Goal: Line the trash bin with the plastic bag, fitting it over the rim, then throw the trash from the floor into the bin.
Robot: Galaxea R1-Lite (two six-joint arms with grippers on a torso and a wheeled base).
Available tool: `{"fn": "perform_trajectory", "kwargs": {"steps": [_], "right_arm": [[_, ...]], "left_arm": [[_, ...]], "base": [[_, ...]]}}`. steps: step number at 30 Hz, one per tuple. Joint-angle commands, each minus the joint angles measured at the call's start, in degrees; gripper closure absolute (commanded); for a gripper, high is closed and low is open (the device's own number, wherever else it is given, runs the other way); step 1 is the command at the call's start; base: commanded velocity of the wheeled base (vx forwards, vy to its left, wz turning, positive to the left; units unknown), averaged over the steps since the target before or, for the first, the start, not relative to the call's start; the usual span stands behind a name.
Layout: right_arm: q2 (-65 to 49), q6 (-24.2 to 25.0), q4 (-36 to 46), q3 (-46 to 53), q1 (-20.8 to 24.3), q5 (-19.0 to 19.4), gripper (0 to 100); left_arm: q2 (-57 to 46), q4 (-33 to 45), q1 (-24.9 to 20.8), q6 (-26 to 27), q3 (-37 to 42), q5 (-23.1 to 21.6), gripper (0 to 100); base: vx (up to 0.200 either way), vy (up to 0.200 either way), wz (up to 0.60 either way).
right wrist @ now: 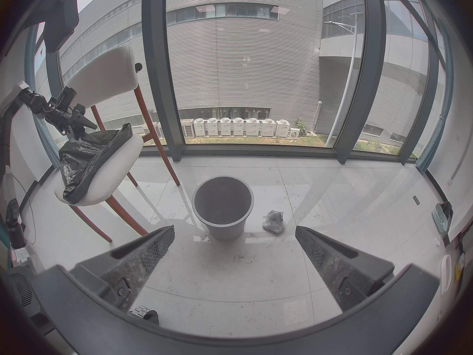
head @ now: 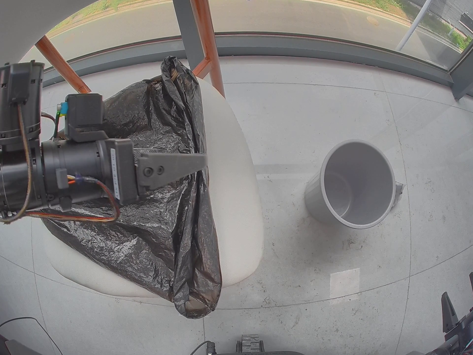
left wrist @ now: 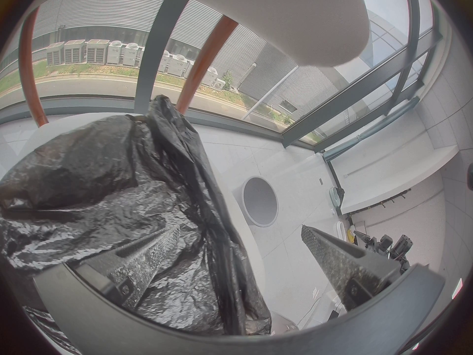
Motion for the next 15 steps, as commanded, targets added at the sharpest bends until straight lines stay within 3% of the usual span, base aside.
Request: {"fn": "perform_trajectory", "kwargs": {"steps": [1, 15], "right_arm": [[-0.2, 0.0, 0.0, 1.0, 0.0, 0.0, 0], [-0.2, -0.1, 0.0, 1.0, 0.0, 0.0, 0]], "left_arm": [[3.1, 0.2, -4.6, 0.0, -0.9, 3.7, 0], [5.9, 2.4, -5.3, 0.3, -1.5, 15.8, 0]], "base": [[0.000, 0.000, 0.00], [0.000, 0.000, 0.00]]}}
